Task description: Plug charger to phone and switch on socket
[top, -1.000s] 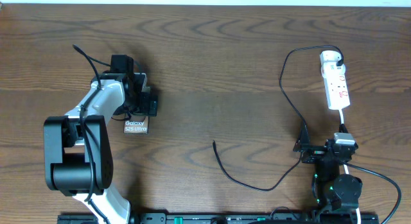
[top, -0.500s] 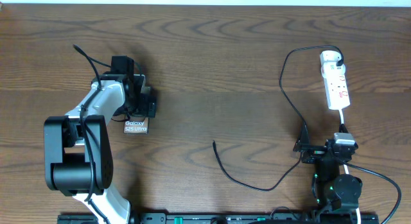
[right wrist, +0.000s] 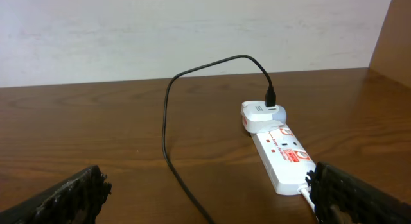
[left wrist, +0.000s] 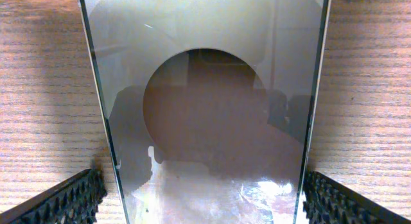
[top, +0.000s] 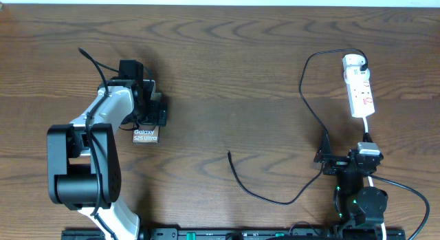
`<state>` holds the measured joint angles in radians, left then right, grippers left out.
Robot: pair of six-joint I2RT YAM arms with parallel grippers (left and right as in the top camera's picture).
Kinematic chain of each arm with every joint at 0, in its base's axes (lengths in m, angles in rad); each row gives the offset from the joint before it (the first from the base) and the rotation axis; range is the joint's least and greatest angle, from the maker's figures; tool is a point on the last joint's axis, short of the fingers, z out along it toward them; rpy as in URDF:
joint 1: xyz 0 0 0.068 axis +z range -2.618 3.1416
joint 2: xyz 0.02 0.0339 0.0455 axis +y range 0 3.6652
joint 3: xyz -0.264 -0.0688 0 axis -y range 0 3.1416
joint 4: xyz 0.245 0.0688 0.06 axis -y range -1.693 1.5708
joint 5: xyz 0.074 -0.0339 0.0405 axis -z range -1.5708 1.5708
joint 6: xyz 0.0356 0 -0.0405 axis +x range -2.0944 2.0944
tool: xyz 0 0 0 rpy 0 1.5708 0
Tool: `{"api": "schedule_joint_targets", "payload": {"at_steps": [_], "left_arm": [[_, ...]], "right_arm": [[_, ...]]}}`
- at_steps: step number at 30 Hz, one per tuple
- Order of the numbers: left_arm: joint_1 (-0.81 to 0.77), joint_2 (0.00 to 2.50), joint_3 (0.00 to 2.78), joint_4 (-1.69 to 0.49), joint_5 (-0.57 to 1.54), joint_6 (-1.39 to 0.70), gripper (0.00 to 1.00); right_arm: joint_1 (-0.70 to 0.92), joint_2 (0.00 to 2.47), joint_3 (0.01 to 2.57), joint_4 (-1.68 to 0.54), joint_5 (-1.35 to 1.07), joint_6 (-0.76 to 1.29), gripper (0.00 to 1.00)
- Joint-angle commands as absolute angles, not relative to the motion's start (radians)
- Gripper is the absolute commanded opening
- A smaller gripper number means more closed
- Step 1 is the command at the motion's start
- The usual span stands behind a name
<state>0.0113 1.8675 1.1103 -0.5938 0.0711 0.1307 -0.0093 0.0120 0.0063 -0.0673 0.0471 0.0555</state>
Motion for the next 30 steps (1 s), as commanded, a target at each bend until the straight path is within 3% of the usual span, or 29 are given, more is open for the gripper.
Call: {"api": "schedule_joint_targets", "payload": {"at_steps": [1, 30], "left_arm": [[0.014, 1.876, 1.094, -0.593, 0.058, 0.119, 0.98], [-0.025, 1.876, 1.051, -0.537, -0.004, 0.098, 0.98]], "right_arm": [[-0.015, 0.006, 0.006, -0.072, 0.046, 0.043, 0.99], [-0.015, 0.006, 0.006, -0.072, 0.046, 0.043, 0.99]]}}
